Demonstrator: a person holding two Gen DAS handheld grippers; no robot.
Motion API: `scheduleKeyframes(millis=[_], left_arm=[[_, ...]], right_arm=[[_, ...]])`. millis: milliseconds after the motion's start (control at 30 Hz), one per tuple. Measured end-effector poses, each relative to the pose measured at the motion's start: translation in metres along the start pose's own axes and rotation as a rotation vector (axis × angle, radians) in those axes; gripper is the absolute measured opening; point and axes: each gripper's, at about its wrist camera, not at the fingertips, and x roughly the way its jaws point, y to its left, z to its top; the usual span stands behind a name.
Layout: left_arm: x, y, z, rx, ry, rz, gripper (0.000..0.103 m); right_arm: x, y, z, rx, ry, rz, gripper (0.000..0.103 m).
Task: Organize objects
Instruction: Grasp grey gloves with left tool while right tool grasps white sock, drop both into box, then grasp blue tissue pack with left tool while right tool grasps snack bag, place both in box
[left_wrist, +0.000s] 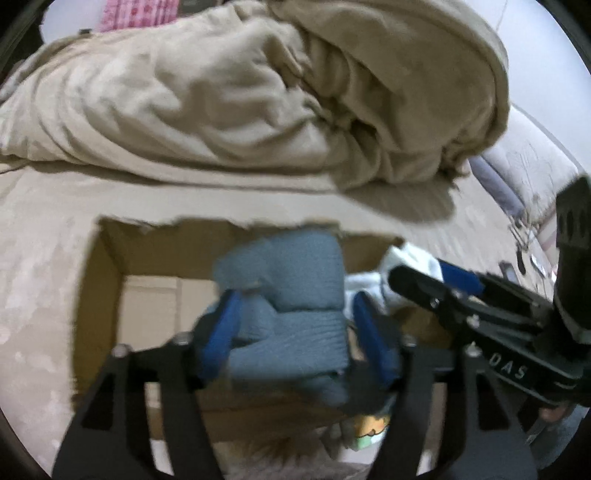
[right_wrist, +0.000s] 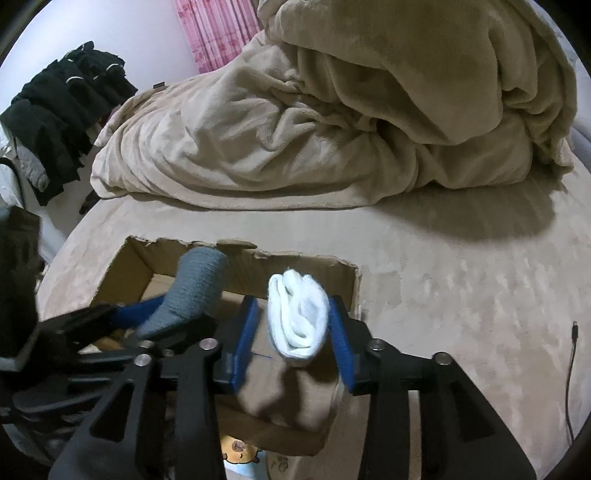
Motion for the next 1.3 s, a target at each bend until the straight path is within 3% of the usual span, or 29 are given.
scheduleKeyframes(millis=[33, 100, 333, 500, 667, 767, 900, 1300], left_arm=[[-0.007, 0.003, 0.001, -0.012, -0.012, 0.0, 0.078], [-0.022, 0.007, 0.003, -0.03, -0.029, -0.005, 0.08], [-0.085, 0.008, -0.004, -0.029, -0.093, 0.015, 0.08], [-0.136, 0.009, -0.017, -0.03, -0.164, 0.045, 0.094], [-0.172, 0.011, -0.042, -0.041, -0.173, 0.045, 0.094], [-0.176, 0.013, -0.061, -0.045, -0.151, 0.051, 0.094], [-0.157, 0.022, -0.091, -0.079, -0.06, 0.059, 0.094], [-0.096, 0.028, -0.128, -0.114, 0.049, 0.066, 0.094]], right_arm=[[-0.002, 0.0, 0.001, 0.002, -0.005, -0.001, 0.055], [-0.011, -0.002, 0.003, 0.016, -0.021, 0.002, 0.074], [-0.057, 0.009, 0.003, 0.007, -0.08, -0.007, 0.075], [-0.1, 0.026, -0.006, -0.015, -0.122, -0.021, 0.075], [-0.137, 0.04, -0.025, -0.025, -0.147, -0.015, 0.075], [-0.152, 0.047, -0.04, -0.033, -0.142, -0.01, 0.075], [-0.155, 0.054, -0.062, -0.049, -0.106, -0.01, 0.075], [-0.099, 0.06, -0.124, -0.058, 0.089, 0.022, 0.075]])
